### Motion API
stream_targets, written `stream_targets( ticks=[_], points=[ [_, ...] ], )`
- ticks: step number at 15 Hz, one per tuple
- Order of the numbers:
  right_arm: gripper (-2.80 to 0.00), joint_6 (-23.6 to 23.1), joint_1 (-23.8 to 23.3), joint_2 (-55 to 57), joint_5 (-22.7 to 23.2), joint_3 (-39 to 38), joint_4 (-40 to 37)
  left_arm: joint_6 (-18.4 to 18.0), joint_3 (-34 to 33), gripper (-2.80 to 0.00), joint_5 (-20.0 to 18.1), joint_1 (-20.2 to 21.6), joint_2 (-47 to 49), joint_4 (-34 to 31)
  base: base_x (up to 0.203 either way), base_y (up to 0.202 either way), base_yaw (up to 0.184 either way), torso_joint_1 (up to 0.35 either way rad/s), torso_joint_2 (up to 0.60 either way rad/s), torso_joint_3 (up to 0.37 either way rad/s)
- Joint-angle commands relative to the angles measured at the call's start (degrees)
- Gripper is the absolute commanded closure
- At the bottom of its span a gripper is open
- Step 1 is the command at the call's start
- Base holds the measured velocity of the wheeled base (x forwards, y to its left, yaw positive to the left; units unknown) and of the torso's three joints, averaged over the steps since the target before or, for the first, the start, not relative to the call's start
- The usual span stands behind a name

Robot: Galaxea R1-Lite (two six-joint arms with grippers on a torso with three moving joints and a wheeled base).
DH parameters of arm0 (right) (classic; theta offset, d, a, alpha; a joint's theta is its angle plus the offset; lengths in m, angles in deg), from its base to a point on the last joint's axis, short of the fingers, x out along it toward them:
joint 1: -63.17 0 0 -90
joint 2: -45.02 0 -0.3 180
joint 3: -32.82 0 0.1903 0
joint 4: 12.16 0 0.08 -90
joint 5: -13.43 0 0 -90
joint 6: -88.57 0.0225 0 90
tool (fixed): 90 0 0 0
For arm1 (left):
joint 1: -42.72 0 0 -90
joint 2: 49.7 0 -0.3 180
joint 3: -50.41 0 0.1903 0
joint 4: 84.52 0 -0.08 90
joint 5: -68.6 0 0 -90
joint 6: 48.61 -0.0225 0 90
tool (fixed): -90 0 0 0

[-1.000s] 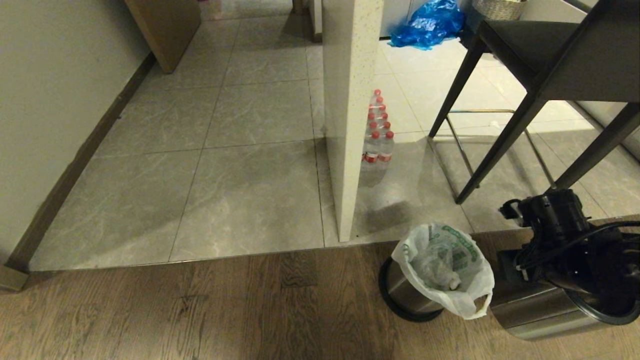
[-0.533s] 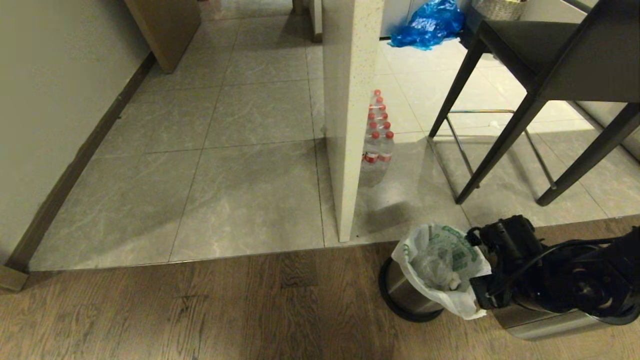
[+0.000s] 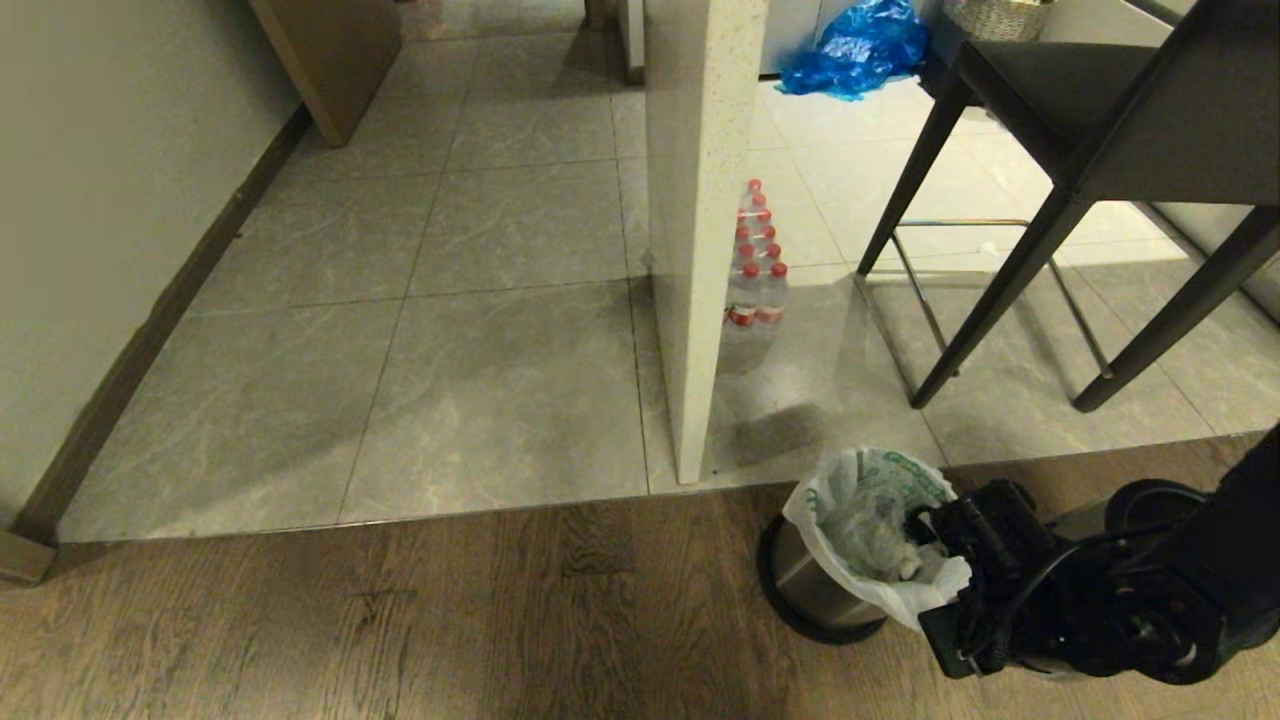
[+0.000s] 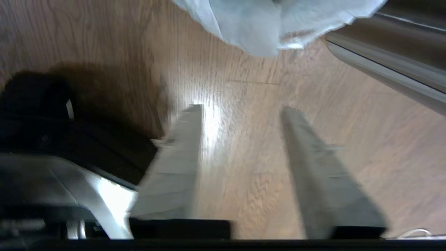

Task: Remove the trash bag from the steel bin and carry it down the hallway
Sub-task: Pick up the trash bag

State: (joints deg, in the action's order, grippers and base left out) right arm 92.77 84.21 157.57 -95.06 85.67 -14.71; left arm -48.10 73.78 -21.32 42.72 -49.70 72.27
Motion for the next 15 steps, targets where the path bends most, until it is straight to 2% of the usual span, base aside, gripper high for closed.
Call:
stream_targets(
  ticks=[1, 3, 6, 8, 10, 13, 15],
  points=[
    [-2.8, 0.9, 0.2, 4.2, -0.2, 0.1, 1.8, 0.0, 0.0, 0.0, 0.0, 0.0, -0.1, 0.0, 0.0, 0.0, 0.0, 0.0, 0.0, 0.0],
    [-2.8, 1.9, 0.4, 8.1, -0.6, -0.2, 4.1, 0.0, 0.0, 0.0, 0.0, 0.0, -0.1, 0.0, 0.0, 0.0, 0.0, 0.0, 0.0, 0.0],
    [-2.8, 3.8, 0.5, 13.8, -4.5, 0.0, 9.7, 0.0, 0.0, 0.0, 0.0, 0.0, 0.0, 0.0, 0.0, 0.0, 0.0, 0.0, 0.0, 0.0],
    [-2.8, 4.6, 0.5, 15.5, -6.0, 0.9, 10.3, 0.0, 0.0, 0.0, 0.0, 0.0, -0.1, 0.0, 0.0, 0.0, 0.0, 0.0, 0.0, 0.0],
    [-2.8, 7.3, 0.4, 17.2, -6.2, 1.4, 11.0, 0.0, 0.0, 0.0, 0.0, 0.0, -0.1, 0.0, 0.0, 0.0, 0.0, 0.0, 0.0, 0.0],
    [-2.8, 7.8, 0.0, 20.7, -9.0, 3.5, 15.5, 0.0, 0.0, 0.0, 0.0, 0.0, -0.1, 0.0, 0.0, 0.0, 0.0, 0.0, 0.0, 0.0],
    [-2.8, 7.8, -0.5, 22.5, -9.3, 4.8, 17.2, 0.0, 0.0, 0.0, 0.0, 0.0, -0.1, 0.0, 0.0, 0.0, 0.0, 0.0, 0.0, 0.0]
  ],
)
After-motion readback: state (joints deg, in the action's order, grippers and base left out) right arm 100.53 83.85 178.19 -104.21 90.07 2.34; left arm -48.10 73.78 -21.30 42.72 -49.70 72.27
